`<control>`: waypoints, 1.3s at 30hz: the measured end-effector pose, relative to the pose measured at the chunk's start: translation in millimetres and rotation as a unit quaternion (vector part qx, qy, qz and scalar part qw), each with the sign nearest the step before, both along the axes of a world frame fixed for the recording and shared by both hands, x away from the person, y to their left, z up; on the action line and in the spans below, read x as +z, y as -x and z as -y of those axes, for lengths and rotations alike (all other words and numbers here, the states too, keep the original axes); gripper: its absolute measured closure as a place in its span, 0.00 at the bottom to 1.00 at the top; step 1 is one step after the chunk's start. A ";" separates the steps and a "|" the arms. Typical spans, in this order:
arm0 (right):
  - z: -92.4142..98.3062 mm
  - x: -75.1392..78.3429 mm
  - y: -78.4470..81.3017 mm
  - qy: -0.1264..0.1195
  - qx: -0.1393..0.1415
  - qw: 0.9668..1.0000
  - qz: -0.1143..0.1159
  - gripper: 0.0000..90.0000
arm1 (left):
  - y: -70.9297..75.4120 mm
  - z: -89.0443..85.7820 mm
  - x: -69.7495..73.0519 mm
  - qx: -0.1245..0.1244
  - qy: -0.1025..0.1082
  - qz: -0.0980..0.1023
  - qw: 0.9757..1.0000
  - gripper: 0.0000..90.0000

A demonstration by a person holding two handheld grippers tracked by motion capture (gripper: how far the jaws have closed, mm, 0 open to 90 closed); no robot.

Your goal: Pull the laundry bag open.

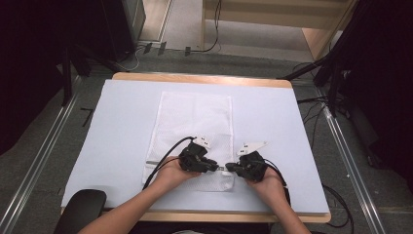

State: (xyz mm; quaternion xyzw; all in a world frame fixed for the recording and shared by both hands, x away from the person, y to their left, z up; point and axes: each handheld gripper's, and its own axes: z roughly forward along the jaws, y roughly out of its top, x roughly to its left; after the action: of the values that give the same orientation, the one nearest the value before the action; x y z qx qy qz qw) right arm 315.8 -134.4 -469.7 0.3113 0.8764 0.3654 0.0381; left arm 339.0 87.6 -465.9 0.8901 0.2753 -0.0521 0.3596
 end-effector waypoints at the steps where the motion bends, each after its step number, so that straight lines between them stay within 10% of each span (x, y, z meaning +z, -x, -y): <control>1: 0.0 0.0 0.0 0.000 0.000 1.000 0.000 1.00 | -0.1 -0.1 0.1 0.001 0.000 0.000 1.000 0.90; 39: 0.7 -1.2 1.1 -0.001 0.008 1.000 0.004 1.00 | -5.3 4.3 3.9 -0.012 -0.001 -0.048 0.999 0.98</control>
State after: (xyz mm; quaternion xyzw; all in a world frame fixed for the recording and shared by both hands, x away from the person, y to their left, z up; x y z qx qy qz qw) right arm 314.7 -135.1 -470.9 0.3026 0.8783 0.3682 0.0386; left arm 344.3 83.3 -462.0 0.8900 0.2815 -0.0994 0.3446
